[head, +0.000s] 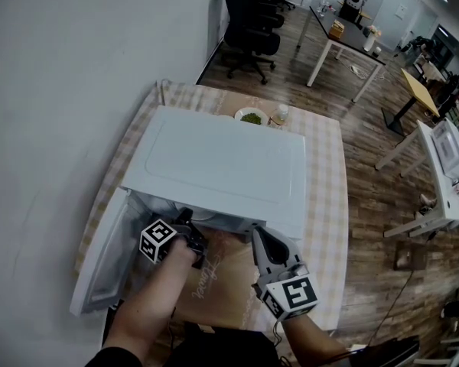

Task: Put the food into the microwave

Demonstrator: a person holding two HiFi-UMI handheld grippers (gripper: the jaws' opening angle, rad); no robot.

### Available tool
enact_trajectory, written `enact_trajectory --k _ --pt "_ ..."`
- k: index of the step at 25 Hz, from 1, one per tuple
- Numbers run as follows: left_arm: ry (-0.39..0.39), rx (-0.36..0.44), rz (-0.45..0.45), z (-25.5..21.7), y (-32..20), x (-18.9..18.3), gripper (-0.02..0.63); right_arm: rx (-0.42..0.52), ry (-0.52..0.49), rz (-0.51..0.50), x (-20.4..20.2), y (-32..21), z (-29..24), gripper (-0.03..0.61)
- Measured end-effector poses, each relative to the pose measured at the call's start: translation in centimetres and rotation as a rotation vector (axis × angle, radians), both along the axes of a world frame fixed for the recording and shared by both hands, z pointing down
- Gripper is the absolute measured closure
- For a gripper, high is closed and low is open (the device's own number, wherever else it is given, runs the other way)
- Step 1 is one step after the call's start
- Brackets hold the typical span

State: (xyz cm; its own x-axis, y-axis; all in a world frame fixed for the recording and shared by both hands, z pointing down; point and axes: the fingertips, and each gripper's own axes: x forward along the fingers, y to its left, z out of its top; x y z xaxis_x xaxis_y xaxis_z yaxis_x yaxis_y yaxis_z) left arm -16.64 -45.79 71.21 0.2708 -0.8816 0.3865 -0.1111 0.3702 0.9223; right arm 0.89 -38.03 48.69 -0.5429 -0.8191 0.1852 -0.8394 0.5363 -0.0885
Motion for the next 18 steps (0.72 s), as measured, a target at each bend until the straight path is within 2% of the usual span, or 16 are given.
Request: enact_trajectory --k 7,11,16,18 --pt "-0.006 -0.011 0.001 0.3 -1.0 -0.1 0.595 0.000 -0.001 -0.005 0.2 0.1 0.3 0.569" --pt "-0.033 -0.015 -0.010 0.3 -1.6 -0.4 0.594 0.043 0.061 -0.012 0.1 0.2 0.0 0.569" --pt "-0.047 -0.045 -0.011 0.0 -1.5 -0.3 0.592 0.020 0.070 -0.011 -0.3 0.5 -0.4 0.569" --pt "-0.047 -0.056 -0.023 -0.1 -1.4 -0.4 0.560 0.010 0.069 -0.002 -0.3 0.5 -0.6 0.569"
